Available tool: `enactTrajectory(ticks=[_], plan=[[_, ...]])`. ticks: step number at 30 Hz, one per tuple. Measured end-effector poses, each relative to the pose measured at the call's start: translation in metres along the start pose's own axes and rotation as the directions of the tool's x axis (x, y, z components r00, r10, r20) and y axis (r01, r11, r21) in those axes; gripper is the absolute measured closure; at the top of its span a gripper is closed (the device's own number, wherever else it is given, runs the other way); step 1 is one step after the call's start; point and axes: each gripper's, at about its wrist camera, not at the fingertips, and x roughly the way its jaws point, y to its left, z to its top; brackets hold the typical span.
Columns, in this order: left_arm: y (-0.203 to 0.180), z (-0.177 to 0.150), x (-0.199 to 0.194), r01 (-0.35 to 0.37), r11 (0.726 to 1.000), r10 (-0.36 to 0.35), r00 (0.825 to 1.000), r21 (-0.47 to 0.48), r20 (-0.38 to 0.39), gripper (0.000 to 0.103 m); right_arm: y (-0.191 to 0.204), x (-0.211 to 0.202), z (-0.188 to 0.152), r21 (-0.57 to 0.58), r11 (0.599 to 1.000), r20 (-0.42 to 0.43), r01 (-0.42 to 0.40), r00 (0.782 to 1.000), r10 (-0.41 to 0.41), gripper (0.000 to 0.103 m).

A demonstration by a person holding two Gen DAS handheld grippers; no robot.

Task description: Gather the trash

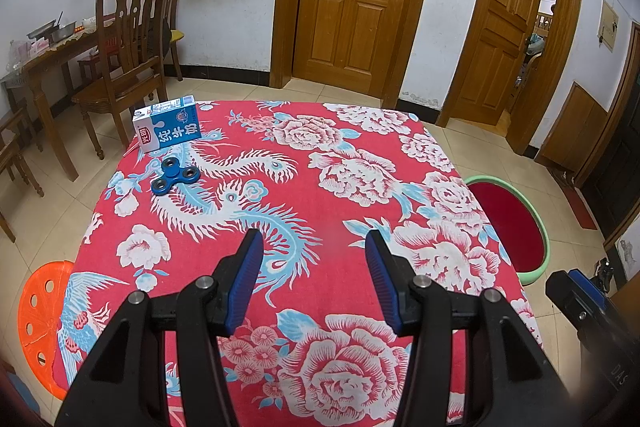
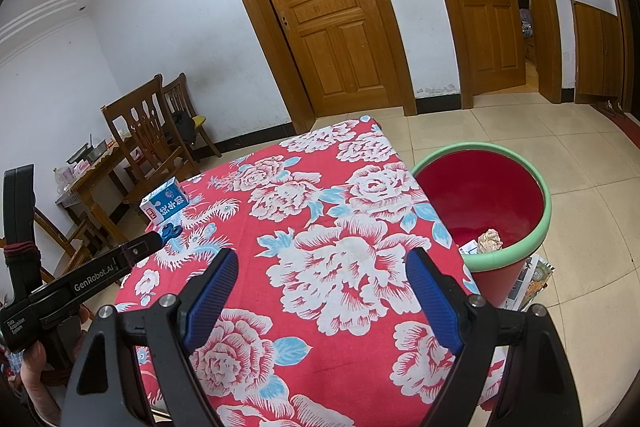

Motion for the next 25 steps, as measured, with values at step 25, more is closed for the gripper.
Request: enactTrajectory(ticks=[25], plan=[[0.0020, -0.0006, -0.0014, 0.002, 1.000, -0.002, 1.000, 0.000, -0.010, 0.050, 0.0001, 0.0003, -0.0003, 0.001, 1.000, -0.002, 0.000, 1.000, 0.000, 0.016]])
